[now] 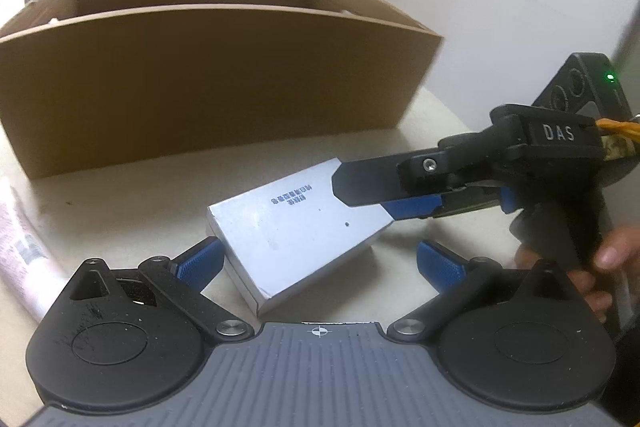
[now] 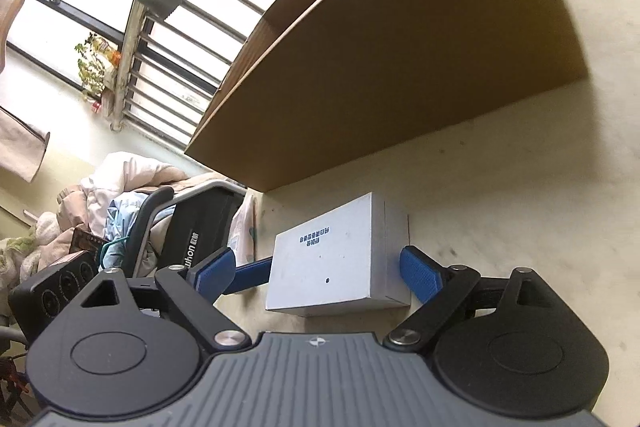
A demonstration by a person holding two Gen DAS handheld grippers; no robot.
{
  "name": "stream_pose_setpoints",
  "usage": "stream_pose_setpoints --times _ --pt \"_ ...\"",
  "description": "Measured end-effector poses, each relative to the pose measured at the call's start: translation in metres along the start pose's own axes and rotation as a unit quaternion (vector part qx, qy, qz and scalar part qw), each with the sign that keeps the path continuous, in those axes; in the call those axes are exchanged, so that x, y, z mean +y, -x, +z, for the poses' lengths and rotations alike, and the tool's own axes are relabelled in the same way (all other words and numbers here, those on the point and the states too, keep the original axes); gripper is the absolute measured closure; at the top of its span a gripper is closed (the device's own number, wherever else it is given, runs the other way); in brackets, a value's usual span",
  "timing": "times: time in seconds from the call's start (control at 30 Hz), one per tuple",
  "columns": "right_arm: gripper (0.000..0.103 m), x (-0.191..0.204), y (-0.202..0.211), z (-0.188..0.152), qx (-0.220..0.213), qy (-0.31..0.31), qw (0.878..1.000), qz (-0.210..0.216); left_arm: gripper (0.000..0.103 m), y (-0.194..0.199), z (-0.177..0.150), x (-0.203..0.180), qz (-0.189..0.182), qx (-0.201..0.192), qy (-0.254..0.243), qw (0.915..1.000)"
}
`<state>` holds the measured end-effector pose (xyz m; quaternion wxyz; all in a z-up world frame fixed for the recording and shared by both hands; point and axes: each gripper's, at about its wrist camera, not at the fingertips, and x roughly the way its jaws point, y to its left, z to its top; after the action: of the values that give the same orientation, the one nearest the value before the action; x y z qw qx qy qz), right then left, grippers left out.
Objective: Organize objects
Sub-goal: 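Lower the right tool onto the small white box and close on it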
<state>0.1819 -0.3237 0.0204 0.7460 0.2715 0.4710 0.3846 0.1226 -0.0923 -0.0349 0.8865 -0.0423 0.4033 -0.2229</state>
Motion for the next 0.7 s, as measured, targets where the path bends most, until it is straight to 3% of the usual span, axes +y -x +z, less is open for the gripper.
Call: stream_pose_setpoints --times 0.2,0.4,0.7 --pt "0.01 -0.003 0.019 -0.013 -0.013 -0.006 1.0 -0.011 0.0 0.004 -0.012 -0.015 -0.024 0.0 -0.018 0.9995" --pt "0.012 0.0 0.018 -0.021 -0.028 -0.004 0.999 -0.038 0.001 -0.002 -0.015 -0.021 -0.015 -0.01 -0.043 0.9989" --pt "0.036 0.009 0.012 -0.029 -0.047 0.013 0.995 -0.085 0.013 -0.018 -0.02 -0.024 0.03 -0.021 -0.079 0.9963"
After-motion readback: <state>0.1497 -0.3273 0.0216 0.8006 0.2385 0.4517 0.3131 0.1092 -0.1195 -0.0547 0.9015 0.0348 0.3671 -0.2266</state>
